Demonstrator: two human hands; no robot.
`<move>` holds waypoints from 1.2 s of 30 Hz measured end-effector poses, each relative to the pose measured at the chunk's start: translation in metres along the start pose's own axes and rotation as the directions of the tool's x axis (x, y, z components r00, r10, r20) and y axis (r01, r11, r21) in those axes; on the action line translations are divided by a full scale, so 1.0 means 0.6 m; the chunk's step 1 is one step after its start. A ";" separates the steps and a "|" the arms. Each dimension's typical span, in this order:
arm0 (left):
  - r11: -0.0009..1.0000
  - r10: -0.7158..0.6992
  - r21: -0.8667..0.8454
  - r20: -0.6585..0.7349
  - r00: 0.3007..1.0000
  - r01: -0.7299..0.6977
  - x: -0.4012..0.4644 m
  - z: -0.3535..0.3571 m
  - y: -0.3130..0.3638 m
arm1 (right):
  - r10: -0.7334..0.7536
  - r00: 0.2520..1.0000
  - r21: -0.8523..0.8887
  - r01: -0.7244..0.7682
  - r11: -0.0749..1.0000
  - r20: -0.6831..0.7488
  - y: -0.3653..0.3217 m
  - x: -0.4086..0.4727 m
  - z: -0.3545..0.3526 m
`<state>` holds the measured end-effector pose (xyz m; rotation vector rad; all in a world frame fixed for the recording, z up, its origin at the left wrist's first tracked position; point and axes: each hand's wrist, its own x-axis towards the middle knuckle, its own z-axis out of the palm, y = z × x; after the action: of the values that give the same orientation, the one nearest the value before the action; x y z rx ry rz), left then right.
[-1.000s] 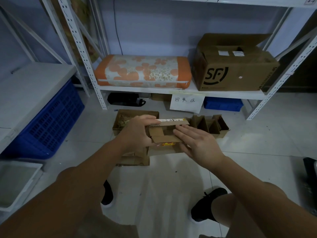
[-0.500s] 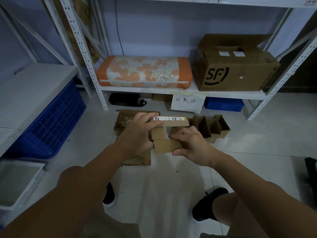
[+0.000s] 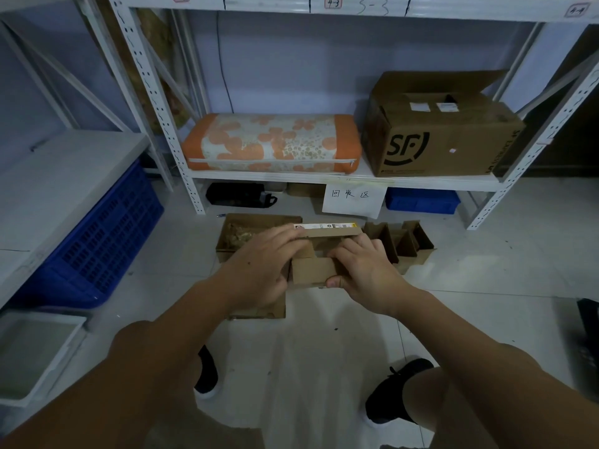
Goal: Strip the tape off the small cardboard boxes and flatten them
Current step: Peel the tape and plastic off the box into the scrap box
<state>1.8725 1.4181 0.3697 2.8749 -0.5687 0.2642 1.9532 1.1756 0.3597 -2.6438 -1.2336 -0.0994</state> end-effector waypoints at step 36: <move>0.977 -0.210 0.111 0.425 0.880 0.180 0.054 -0.022 0.000 | -0.136 0.914 -0.159 0.079 0.984 -0.383 -0.057 -0.023 0.036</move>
<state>1.9003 1.4098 0.3895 3.0378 -0.3318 -0.4118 1.9174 1.1918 0.3425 -2.4912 -1.2650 -0.7244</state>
